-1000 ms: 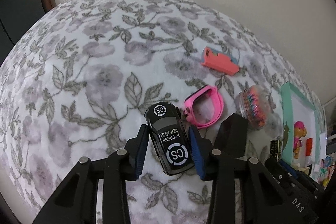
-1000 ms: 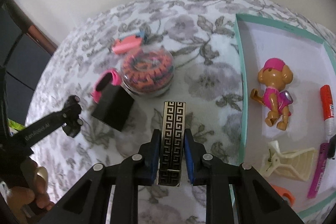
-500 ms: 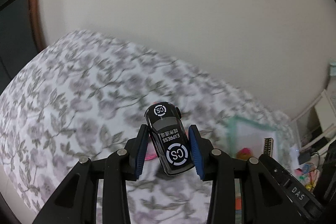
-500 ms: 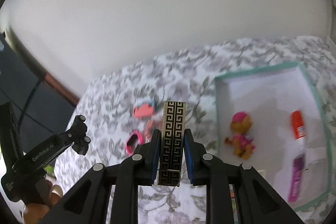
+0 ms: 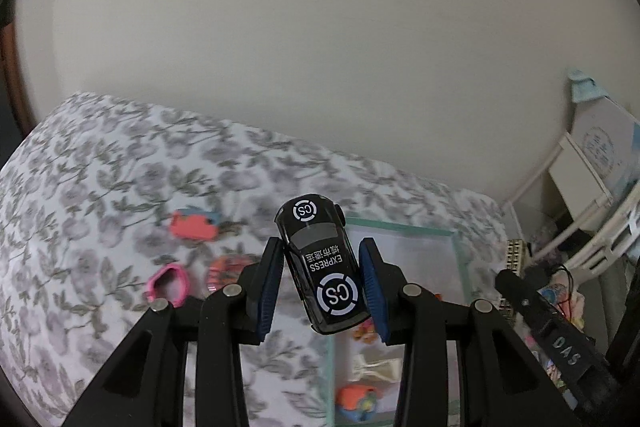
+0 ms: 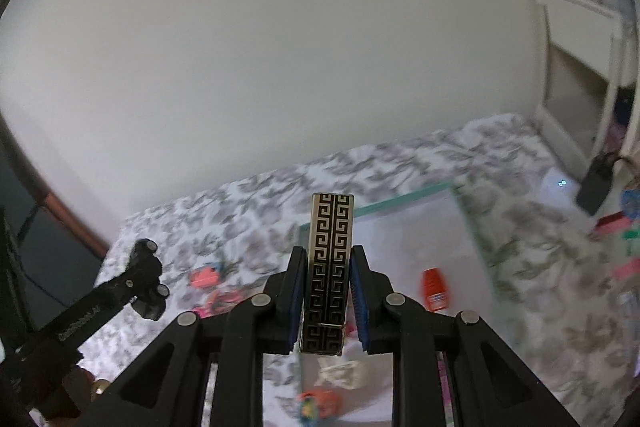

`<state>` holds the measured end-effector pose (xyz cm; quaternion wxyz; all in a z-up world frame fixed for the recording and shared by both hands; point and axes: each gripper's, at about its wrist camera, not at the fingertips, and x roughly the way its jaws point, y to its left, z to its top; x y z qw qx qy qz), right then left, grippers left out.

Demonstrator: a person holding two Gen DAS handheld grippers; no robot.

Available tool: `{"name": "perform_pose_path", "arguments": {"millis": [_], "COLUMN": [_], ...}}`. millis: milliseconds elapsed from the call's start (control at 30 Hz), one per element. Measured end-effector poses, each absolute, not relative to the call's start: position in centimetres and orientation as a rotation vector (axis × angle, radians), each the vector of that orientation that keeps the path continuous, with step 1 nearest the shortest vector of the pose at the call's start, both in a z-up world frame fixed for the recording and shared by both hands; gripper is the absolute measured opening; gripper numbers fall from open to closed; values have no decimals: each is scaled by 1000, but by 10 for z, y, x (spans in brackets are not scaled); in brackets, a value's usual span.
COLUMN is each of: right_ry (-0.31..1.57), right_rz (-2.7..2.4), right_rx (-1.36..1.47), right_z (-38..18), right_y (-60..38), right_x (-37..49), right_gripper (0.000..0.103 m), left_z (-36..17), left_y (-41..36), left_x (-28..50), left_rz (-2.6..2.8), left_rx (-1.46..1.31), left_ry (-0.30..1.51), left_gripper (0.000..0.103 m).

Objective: Organize rigid objects

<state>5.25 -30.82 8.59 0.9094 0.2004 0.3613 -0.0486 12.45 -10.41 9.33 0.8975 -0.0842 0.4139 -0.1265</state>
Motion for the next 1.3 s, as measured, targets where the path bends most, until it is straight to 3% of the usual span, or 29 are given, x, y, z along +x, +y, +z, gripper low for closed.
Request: {"name": "perform_pose_path", "arguments": {"millis": [567, 900, 1300], "right_ry": [782, 909, 1015], "right_rz": [-230, -258, -254], "right_rx": [316, 307, 336], "right_z": [69, 20, -18], "right_y": [-343, -355, -360], "right_x": [66, 83, 87], "right_gripper": [23, 23, 23], "left_z": [52, 4, -19], "left_y": [-185, -205, -214], "left_x": [146, 153, 152], "left_rz": [-390, -443, -461], "left_rx": [-137, -109, -72], "left_ry": [939, 1047, 1111], "left_gripper": [40, 40, 40]}}
